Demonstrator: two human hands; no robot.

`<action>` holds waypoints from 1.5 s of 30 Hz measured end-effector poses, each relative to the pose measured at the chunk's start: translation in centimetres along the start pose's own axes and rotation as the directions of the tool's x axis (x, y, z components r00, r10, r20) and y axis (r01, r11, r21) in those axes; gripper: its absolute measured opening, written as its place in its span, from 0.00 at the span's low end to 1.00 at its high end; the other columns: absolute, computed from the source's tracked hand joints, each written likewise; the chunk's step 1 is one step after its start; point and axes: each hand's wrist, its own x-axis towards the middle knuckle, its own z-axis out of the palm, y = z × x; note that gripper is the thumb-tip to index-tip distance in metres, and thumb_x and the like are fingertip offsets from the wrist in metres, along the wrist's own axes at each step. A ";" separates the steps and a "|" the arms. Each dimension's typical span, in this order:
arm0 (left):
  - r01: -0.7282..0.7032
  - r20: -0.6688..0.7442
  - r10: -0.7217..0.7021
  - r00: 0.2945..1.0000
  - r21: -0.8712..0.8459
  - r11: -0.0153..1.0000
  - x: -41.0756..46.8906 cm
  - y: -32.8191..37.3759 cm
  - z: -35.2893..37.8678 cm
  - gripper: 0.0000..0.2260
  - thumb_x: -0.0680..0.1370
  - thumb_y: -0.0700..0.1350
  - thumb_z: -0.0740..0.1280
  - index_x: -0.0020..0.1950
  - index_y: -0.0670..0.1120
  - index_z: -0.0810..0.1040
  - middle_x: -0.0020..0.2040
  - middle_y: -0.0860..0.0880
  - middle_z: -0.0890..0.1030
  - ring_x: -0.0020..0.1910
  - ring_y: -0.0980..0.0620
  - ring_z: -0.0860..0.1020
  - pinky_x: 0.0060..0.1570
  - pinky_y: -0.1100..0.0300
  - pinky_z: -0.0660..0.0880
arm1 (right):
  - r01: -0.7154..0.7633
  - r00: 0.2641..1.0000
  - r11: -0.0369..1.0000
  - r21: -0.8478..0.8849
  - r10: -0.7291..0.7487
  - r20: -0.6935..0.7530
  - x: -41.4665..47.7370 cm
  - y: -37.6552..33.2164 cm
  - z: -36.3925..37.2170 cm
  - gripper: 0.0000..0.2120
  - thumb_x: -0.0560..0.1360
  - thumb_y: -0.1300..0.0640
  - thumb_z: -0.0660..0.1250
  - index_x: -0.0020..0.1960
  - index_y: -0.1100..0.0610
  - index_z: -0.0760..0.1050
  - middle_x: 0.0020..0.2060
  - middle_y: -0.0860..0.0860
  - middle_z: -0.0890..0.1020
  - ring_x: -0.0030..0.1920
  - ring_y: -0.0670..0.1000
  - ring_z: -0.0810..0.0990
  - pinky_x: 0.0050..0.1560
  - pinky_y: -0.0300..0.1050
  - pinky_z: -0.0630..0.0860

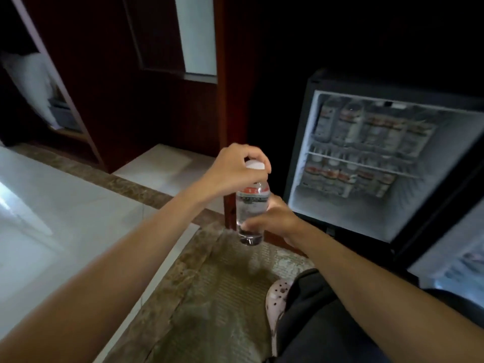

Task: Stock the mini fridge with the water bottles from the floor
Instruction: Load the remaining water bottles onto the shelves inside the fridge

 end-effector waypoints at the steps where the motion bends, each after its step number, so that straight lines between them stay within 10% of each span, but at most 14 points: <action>1: -0.019 0.011 0.019 1.000 -0.015 1.000 1.5 0.9 0.7 0.05 0.68 0.39 0.69 0.40 0.49 0.81 0.39 0.59 0.78 0.39 0.62 0.76 0.36 0.77 0.70 | 0.010 0.999 1.000 0.026 -0.008 -0.052 0.2 0.3 -1.4 0.27 0.59 0.63 0.75 0.55 0.51 0.72 0.52 0.51 0.79 0.55 0.51 0.78 0.61 0.49 0.75; 8: -0.112 0.175 0.110 0.978 -0.001 0.994 9.6 4.2 7.6 0.09 0.74 0.46 0.68 0.53 0.47 0.78 0.45 0.54 0.78 0.38 0.61 0.74 0.38 0.72 0.70 | -0.157 0.950 0.987 0.029 0.159 -0.269 1.7 4.8 -11.8 0.19 0.62 0.64 0.76 0.49 0.55 0.74 0.41 0.50 0.79 0.50 0.53 0.79 0.51 0.50 0.78; 20: 0.049 0.519 -0.221 0.826 0.324 0.945 20.7 -3.0 22.6 0.14 0.77 0.44 0.62 0.62 0.42 0.74 0.62 0.44 0.76 0.59 0.49 0.74 0.55 0.60 0.69 | -0.360 0.745 0.907 0.217 0.419 -0.519 7.4 19.5 -22.0 0.34 0.58 0.67 0.76 0.62 0.54 0.70 0.54 0.53 0.80 0.57 0.55 0.77 0.59 0.50 0.76; 45: 0.010 0.439 -0.201 0.875 0.400 0.916 30.3 -9.9 34.5 0.22 0.77 0.42 0.60 0.72 0.46 0.62 0.66 0.38 0.70 0.67 0.39 0.67 0.64 0.51 0.67 | -0.302 0.551 0.887 0.350 0.461 -0.695 20.1 30.0 -29.6 0.38 0.63 0.71 0.74 0.68 0.63 0.60 0.63 0.57 0.74 0.64 0.56 0.73 0.60 0.44 0.71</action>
